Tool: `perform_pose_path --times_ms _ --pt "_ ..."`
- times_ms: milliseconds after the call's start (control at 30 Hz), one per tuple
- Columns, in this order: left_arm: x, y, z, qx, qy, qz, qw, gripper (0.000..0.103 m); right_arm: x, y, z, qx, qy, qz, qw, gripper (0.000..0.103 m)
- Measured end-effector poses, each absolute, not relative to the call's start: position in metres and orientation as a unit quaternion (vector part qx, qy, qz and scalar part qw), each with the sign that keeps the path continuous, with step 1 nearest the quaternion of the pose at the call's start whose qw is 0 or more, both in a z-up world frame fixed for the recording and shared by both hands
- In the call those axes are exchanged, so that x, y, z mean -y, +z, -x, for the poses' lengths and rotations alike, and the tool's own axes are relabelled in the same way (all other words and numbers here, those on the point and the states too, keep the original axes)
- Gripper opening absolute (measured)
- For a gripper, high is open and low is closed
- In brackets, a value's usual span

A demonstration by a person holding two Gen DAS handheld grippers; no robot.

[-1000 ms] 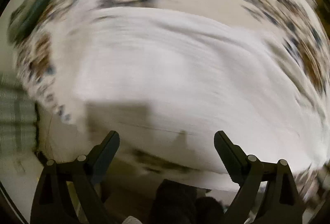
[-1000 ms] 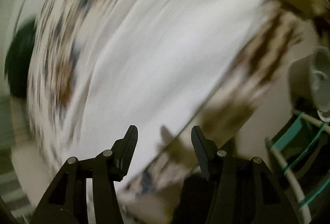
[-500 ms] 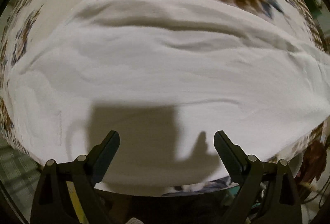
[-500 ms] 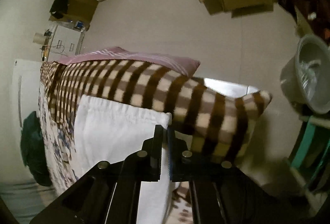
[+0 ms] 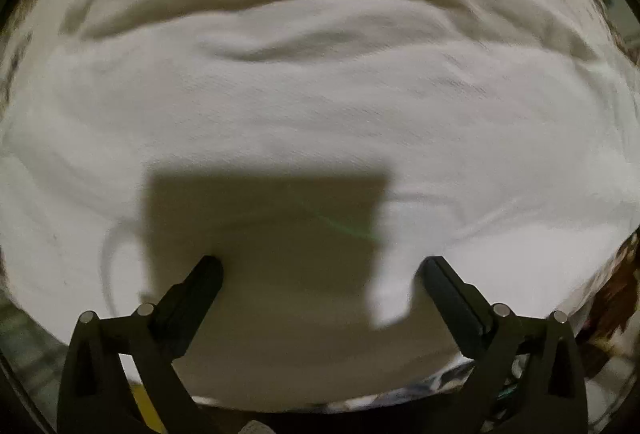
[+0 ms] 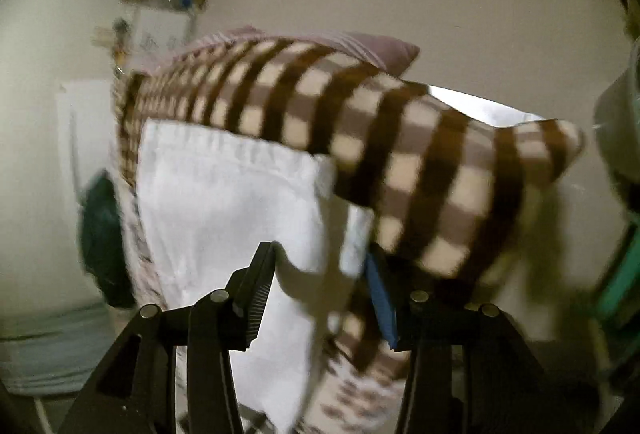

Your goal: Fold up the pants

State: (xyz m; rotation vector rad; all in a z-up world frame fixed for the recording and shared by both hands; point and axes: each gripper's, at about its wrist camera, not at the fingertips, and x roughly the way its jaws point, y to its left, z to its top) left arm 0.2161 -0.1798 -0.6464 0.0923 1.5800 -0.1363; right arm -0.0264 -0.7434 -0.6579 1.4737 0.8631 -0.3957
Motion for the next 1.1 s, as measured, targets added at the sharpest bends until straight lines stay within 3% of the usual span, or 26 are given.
perform_pose_path --times_ms 100,200,467,600,767,800,833,867,900,1100 --pt "0.176 -0.648 -0.217 -0.704 -0.06 -0.028 0.707 0.103 0.738 -0.672 0.031 -0.303 -0.122 -0.696 0.639 0.054" --pt "0.177 -0.648 -0.213 -0.698 -0.059 -0.03 0.713 0.103 0.728 -0.684 0.031 -0.285 -0.088 -0.701 0.648 0.054" --pt "0.176 -0.641 -0.192 -0.695 -0.053 -0.026 0.716 0.103 0.677 -0.697 0.007 -0.357 0.038 -0.663 0.657 0.053" --pt "0.178 -0.636 -0.193 -0.696 -0.049 -0.024 0.716 0.103 0.682 -0.698 -0.001 -0.273 0.016 -0.704 0.656 0.055" --pt "0.17 -0.63 -0.195 -0.692 -0.045 -0.02 0.72 0.103 0.662 -0.703 -0.03 -0.26 0.021 -0.698 0.667 0.055" --pt "0.168 -0.627 -0.192 -0.689 -0.045 -0.021 0.723 0.103 0.658 -0.703 -0.034 -0.264 0.015 -0.694 0.67 0.052" --pt "0.167 -0.626 -0.192 -0.685 -0.045 -0.02 0.726 0.103 0.651 -0.702 -0.039 -0.275 0.001 -0.684 0.675 0.039" --pt "0.165 -0.624 -0.193 -0.685 -0.046 -0.02 0.727 0.103 0.647 -0.699 -0.041 -0.282 -0.007 -0.679 0.678 0.018" --pt "0.165 -0.623 -0.192 -0.686 -0.046 -0.02 0.726 0.103 0.642 -0.695 -0.042 -0.288 -0.017 -0.671 0.683 0.013" --pt "0.159 -0.609 -0.188 -0.687 -0.054 0.015 0.725 0.103 0.599 -0.615 -0.048 -0.322 -0.046 -0.601 0.73 0.009"
